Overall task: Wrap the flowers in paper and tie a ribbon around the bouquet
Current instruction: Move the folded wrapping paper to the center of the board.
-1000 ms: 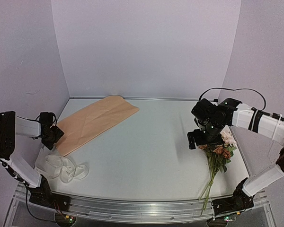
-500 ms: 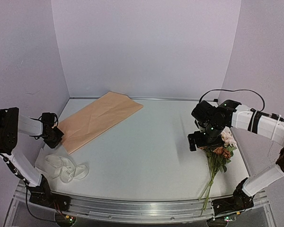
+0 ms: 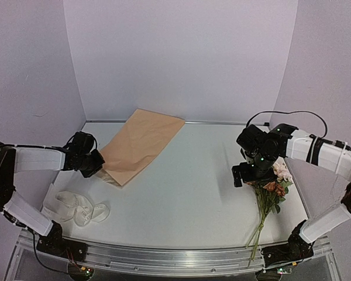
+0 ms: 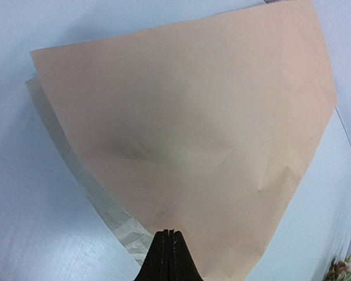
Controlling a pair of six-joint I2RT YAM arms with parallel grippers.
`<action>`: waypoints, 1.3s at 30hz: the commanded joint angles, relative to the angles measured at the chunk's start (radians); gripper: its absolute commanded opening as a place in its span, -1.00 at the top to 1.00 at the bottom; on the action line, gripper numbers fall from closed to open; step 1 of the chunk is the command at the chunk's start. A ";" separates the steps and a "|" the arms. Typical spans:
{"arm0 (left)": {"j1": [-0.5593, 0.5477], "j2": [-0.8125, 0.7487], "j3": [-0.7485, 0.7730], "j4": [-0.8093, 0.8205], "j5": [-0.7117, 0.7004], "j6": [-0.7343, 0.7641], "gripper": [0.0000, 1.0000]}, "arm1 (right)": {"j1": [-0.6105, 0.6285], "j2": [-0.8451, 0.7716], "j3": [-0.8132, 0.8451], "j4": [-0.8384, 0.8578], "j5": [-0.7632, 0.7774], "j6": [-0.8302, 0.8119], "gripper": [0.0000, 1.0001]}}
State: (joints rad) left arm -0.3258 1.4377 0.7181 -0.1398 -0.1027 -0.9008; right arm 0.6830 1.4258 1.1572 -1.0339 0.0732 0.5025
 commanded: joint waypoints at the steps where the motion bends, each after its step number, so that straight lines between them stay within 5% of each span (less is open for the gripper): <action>1: -0.162 -0.034 0.016 -0.050 -0.053 -0.113 1.00 | -0.005 0.012 -0.005 0.012 -0.017 0.025 -0.97; 10: -0.371 0.027 0.045 -0.067 -0.099 -0.225 0.95 | -0.005 0.057 -0.009 0.037 -0.065 0.051 -0.97; 14: -0.370 -0.017 0.046 -0.176 -0.166 -0.305 0.25 | -0.005 0.064 -0.012 0.044 -0.095 0.051 -0.97; 18: -0.310 -0.075 0.030 -0.294 -0.222 -0.360 -0.12 | -0.005 0.075 -0.011 0.054 -0.114 0.044 -0.97; 25: -0.108 -0.146 -0.076 -0.229 -0.127 -0.259 -0.16 | -0.005 0.094 -0.004 0.059 -0.138 0.039 -0.97; 33: -0.084 -0.134 -0.167 -0.090 -0.032 -0.204 -0.39 | -0.004 0.111 -0.005 0.070 -0.148 0.049 -0.97; 39: -0.070 -0.125 -0.251 0.074 0.017 -0.203 -0.33 | -0.004 0.118 -0.003 0.075 -0.153 0.052 -0.97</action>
State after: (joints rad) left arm -0.4100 1.3093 0.5071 -0.2231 -0.1337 -1.1217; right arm 0.6830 1.5368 1.1461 -0.9694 -0.0780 0.5443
